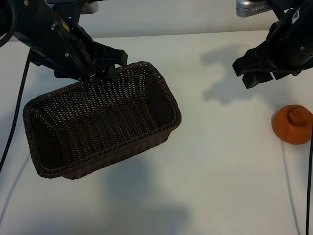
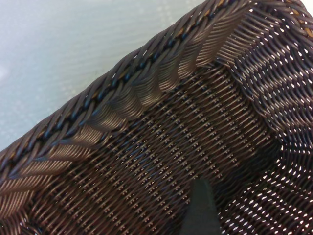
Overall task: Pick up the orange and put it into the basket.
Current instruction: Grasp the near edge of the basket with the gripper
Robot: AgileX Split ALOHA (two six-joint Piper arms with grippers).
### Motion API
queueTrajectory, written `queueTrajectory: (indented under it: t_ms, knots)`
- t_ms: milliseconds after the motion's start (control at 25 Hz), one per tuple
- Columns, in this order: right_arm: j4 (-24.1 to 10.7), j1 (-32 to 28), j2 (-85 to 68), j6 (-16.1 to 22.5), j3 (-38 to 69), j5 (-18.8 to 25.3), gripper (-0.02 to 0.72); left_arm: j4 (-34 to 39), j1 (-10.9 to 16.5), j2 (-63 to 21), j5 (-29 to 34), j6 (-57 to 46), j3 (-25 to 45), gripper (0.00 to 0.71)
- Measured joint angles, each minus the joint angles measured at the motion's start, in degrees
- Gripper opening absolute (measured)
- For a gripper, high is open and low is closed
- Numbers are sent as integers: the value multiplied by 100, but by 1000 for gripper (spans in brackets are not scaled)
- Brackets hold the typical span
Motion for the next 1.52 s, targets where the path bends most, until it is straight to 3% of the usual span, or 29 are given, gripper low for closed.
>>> queueTrajectory:
  t_ms: [560,680,880,1200,1360,1520]
  knots:
    - [-45,0,0,-5,0,0,552,0,0,0,-248,0,0,553]
    - [-47,0,0,-5,0,0,552,48,0,0,4,-67,0,553]
    - [-68,0,0,-5,0,-5,552,803,0,-179,515,-838,91,553]
    - [-71,0,0,-56,0,-16,552,2192,31,-1508,575,-2671,1635,553]
    - [-81,0,0,-56,0,-16,552,2397,372,-1934,335,-3356,2422,553]
    - [-81,0,0,-87,0,-21,552,2118,804,-1983,-252,-3470,3036,553]
